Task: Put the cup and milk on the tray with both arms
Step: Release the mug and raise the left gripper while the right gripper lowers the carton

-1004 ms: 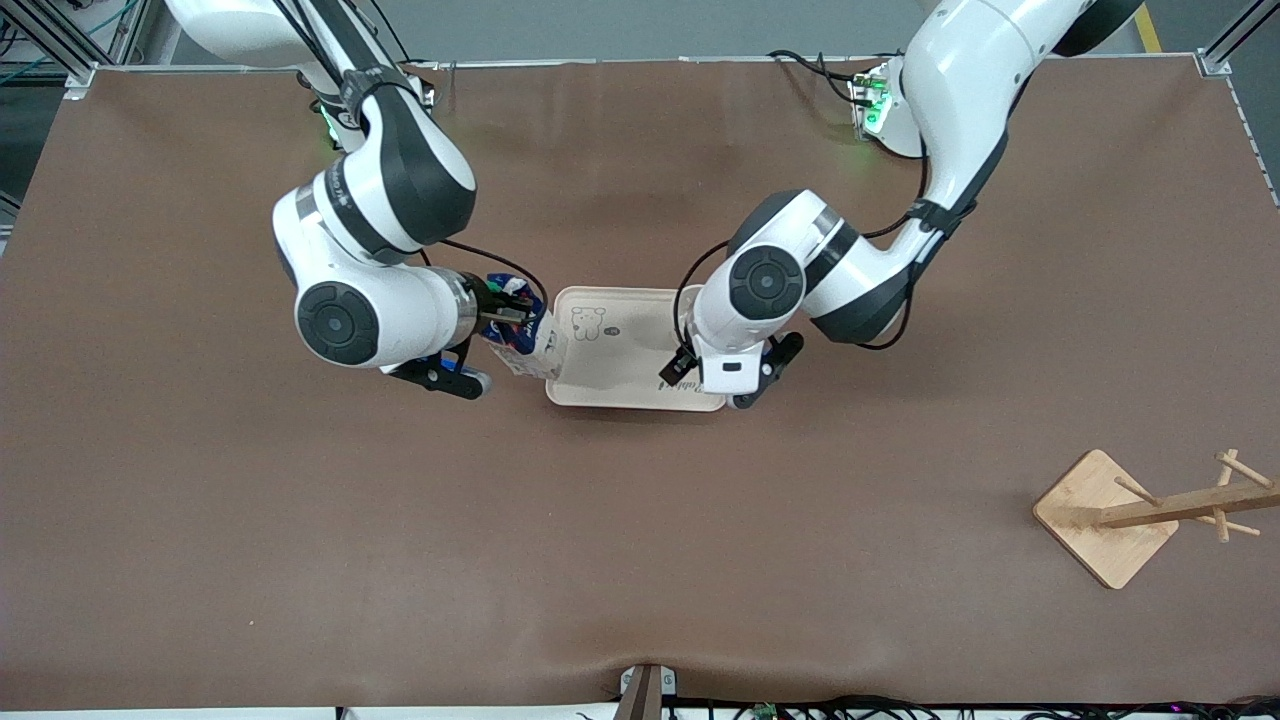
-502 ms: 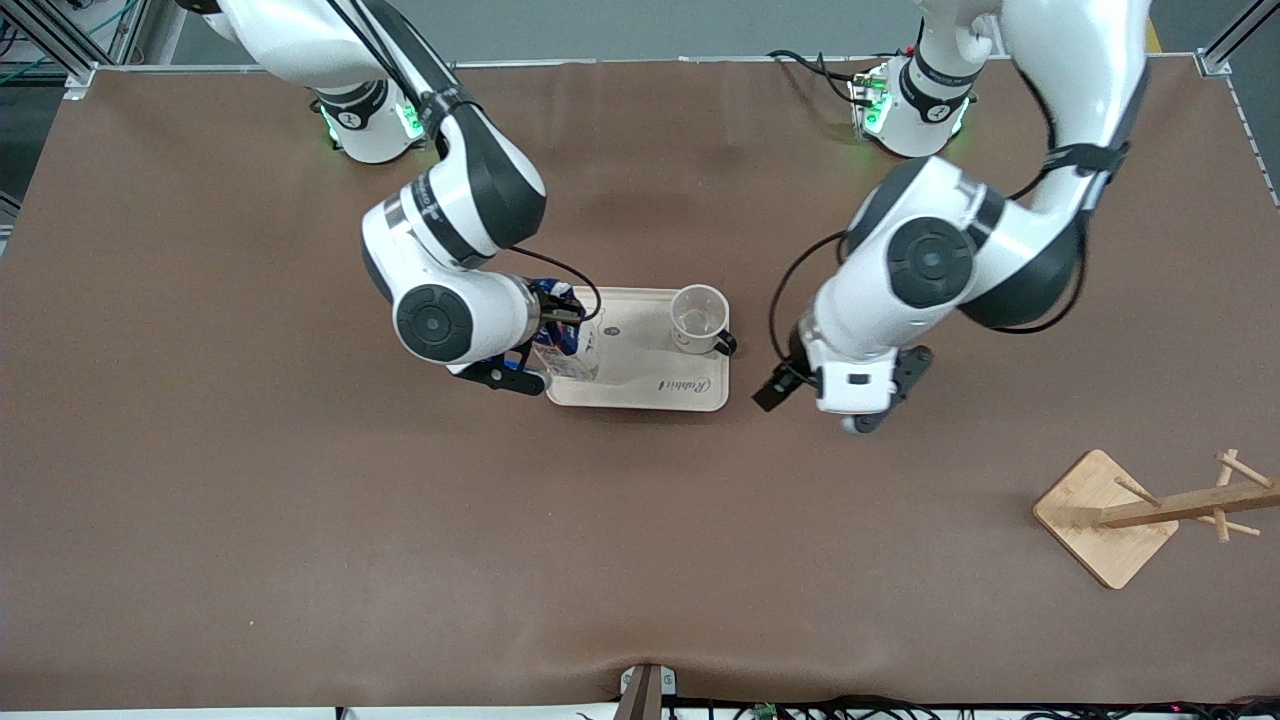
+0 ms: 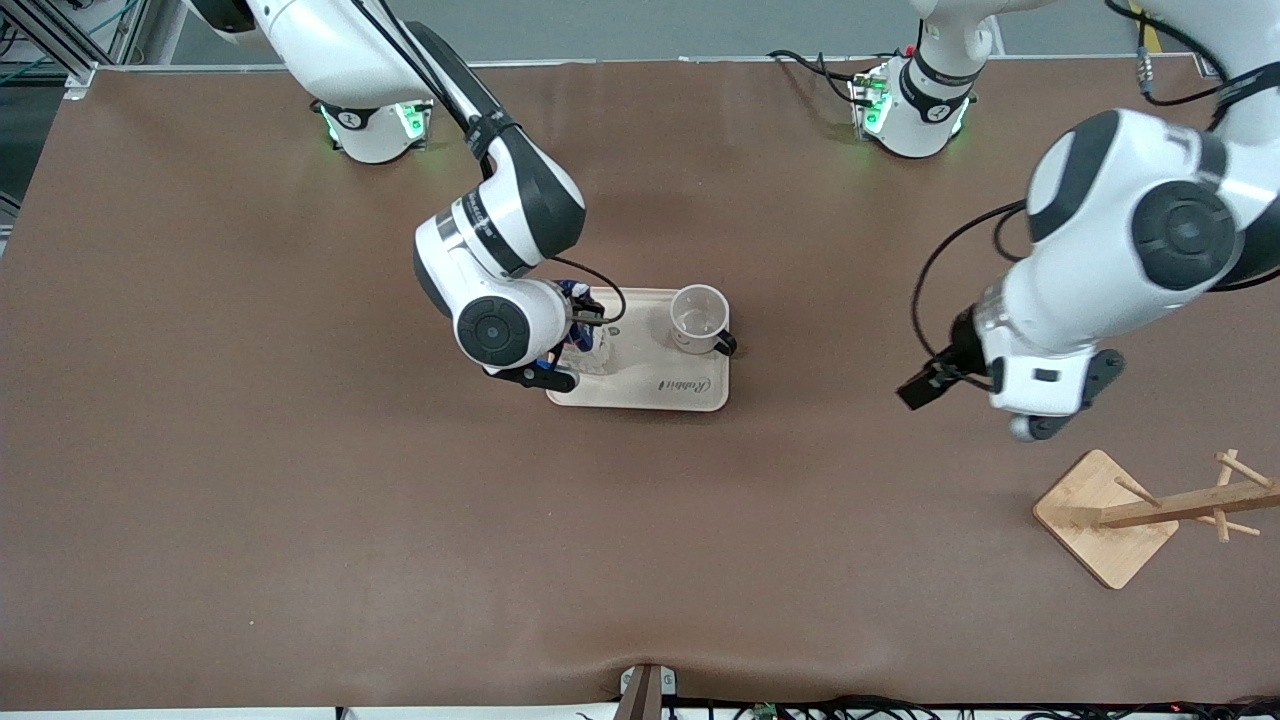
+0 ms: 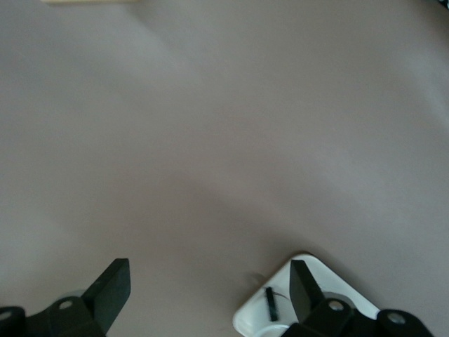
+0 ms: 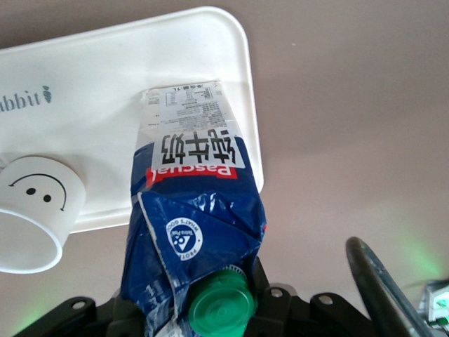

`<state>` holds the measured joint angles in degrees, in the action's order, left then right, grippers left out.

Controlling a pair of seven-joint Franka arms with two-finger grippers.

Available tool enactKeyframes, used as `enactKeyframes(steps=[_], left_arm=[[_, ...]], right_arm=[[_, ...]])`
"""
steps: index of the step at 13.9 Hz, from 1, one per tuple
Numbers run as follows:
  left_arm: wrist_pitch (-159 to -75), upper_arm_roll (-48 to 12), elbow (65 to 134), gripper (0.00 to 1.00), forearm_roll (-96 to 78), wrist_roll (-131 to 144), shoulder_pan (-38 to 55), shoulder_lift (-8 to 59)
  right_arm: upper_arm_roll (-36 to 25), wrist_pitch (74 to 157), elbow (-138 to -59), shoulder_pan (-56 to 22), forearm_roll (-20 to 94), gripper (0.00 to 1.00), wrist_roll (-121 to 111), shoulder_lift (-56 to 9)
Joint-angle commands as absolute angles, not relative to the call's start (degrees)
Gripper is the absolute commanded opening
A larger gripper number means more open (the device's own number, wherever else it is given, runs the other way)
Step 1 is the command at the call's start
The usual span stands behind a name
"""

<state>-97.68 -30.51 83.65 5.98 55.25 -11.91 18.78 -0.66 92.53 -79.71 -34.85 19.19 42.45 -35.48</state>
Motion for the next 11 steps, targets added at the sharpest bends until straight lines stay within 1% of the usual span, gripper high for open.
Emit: enactKeyframes(steps=[1,2,3,5,9,11], left_arm=[[-95.54,-30.85,84.55,1.00,7.21,51.69,-15.54,15.21],[-95.10,-30.76,84.55,1.00,7.21,49.50,-16.51,15.03],[-93.97,-30.76,84.55,1.00,7.21,47.39,-17.48,14.94],[-93.52,-30.67,84.46,1.00,7.29,44.14,-19.24,13.37],[-91.41,-30.67,82.01,1.00,7.29,37.98,-21.97,11.96],[-91.41,-30.67,81.65,1.00,7.21,33.60,-23.81,10.20]], right_arm=[[-1.23,93.78,-78.22,-35.95,18.19,0.28,43.59,-36.47],[-1.23,93.78,-78.22,-36.03,18.11,0.57,43.59,-36.47],[-1.23,93.69,-78.22,-36.12,18.28,1.00,43.59,-36.47],[-1.23,93.60,-78.14,-36.12,18.28,1.00,43.51,-36.39],[-1.32,92.99,-77.61,-35.51,18.54,1.00,43.33,-36.04],[-1.32,92.81,-75.34,-35.25,18.89,1.00,43.33,-35.95]])
